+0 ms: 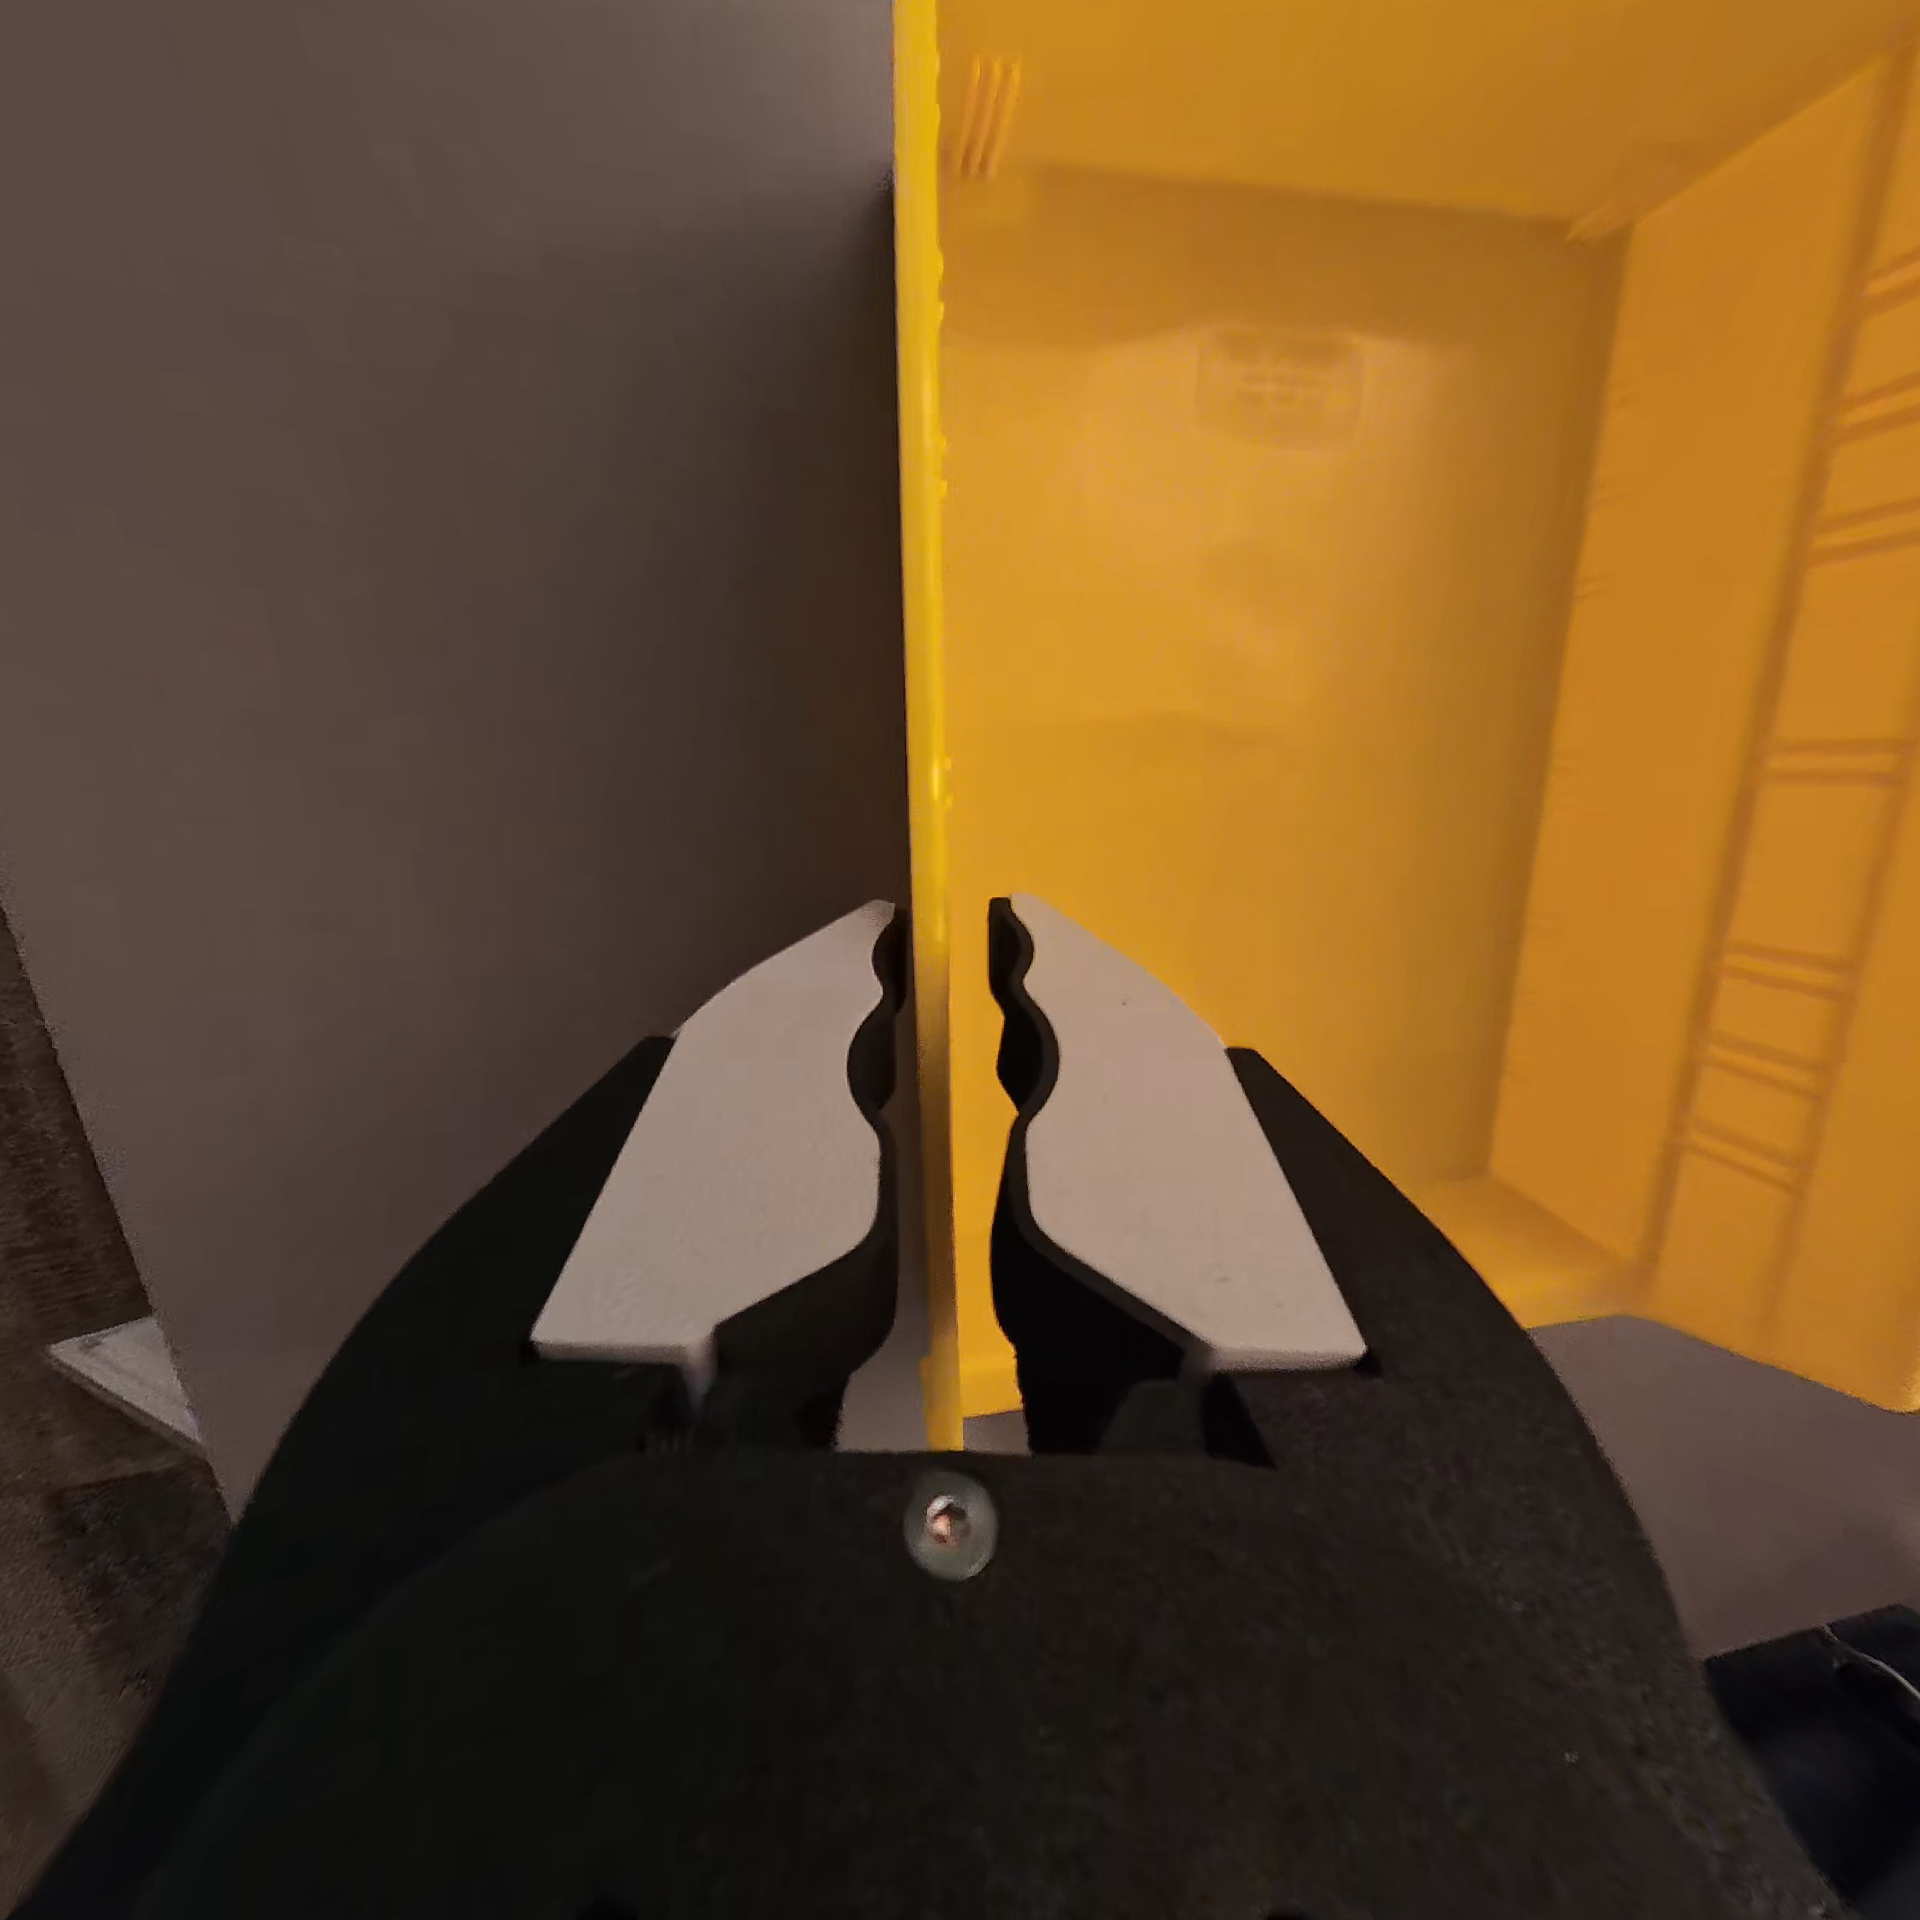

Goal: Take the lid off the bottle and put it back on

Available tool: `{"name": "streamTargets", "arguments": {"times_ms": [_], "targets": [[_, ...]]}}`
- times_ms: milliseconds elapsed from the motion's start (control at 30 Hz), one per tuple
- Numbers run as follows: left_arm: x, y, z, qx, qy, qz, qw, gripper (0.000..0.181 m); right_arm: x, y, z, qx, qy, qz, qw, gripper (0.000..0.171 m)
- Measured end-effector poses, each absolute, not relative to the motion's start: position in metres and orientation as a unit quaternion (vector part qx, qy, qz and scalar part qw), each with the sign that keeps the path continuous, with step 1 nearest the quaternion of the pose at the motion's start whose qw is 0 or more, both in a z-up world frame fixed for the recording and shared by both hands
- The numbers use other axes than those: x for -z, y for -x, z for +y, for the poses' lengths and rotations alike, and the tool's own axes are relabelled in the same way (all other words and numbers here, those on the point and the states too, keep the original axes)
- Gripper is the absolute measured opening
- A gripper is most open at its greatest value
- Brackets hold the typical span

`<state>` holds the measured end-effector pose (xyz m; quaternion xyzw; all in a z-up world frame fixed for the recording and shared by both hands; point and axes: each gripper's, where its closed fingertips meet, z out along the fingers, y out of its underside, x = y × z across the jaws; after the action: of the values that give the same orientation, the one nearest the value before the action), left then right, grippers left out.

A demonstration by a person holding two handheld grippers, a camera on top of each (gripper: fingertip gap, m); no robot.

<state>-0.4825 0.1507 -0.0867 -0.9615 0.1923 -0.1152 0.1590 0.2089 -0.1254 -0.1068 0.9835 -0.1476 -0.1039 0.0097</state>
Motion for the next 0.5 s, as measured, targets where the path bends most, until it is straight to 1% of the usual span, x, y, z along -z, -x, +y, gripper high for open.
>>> {"name": "streamTargets", "arguments": {"times_ms": [200, 300, 367, 400, 433, 467, 500], "targets": [[0.078, 0.48, 0.16, 0.085, 0.954, 0.215, 0.19, 0.011, 0.108, -0.204, -0.122, 0.101, -0.986, -0.129, 0.015, 0.005], [0.057, 0.485, 0.174, 0.01, 0.935, 0.249, 0.252, 0.02, 0.11, -0.202, -0.121, 0.102, -0.987, -0.124, 0.021, 0.006], [0.037, 0.484, 0.182, -0.047, 0.909, 0.279, 0.306, 0.022, 0.113, -0.201, -0.122, 0.101, -0.987, -0.122, 0.029, 0.006], [0.024, 0.484, 0.187, -0.081, 0.892, 0.29, 0.337, 0.027, 0.114, -0.201, -0.122, 0.099, -0.987, -0.121, 0.035, 0.006], [0.012, 0.484, 0.191, -0.118, 0.873, 0.299, 0.365, 0.036, 0.116, -0.201, -0.123, 0.099, -0.987, -0.118, 0.042, 0.006], [0.0, 0.484, 0.192, -0.155, 0.855, 0.309, 0.386, 0.04, 0.119, -0.2, -0.123, 0.099, -0.987, -0.116, 0.048, 0.007], [-0.01, 0.483, 0.192, -0.192, 0.838, 0.317, 0.402, 0.04, 0.12, -0.199, -0.123, 0.099, -0.987, -0.115, 0.054, 0.007]]}}
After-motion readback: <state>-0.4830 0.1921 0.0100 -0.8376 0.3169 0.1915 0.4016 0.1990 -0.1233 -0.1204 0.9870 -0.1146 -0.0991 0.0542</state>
